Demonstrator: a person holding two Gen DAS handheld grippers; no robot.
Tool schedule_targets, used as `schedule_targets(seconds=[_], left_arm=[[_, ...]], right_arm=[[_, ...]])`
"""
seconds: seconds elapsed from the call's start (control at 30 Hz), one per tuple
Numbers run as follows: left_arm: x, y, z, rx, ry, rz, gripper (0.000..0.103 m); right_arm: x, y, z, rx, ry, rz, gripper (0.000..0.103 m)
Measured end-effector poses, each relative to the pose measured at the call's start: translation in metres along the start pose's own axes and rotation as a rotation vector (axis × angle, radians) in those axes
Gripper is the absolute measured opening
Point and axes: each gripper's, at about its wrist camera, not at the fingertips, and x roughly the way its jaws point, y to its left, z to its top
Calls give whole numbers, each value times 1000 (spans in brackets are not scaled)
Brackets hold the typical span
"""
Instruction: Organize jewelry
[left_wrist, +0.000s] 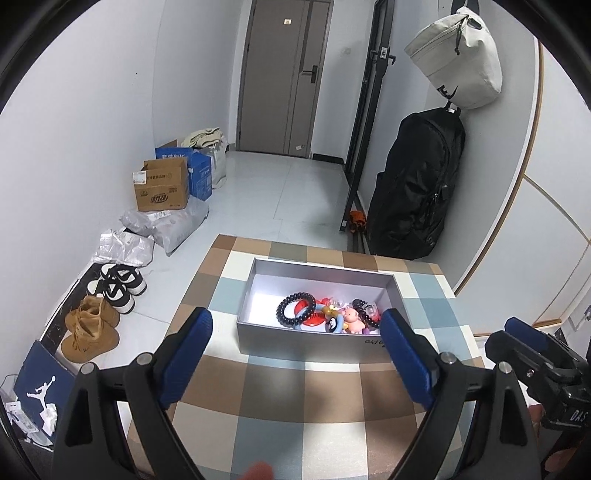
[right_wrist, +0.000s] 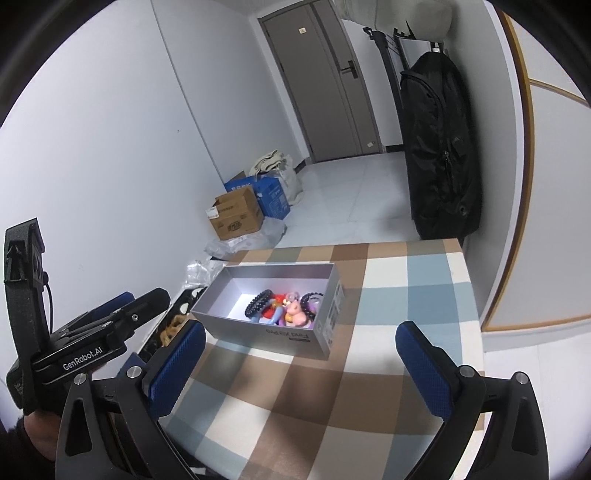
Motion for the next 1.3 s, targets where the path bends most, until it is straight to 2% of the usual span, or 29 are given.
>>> schedule_targets(seconds=[0.07,0.17,1.3], left_arm=[[-1,2,1,-1,-2,13,89],[-2,5,2,-26,5,-7,89],[-6,-2,3,18,-9,-41,89]], right_arm=[[1,1,0,-9,2,0,103],[3,2,0,-16,7,-4,103],[4,2,-1,-20,14,-30,103]])
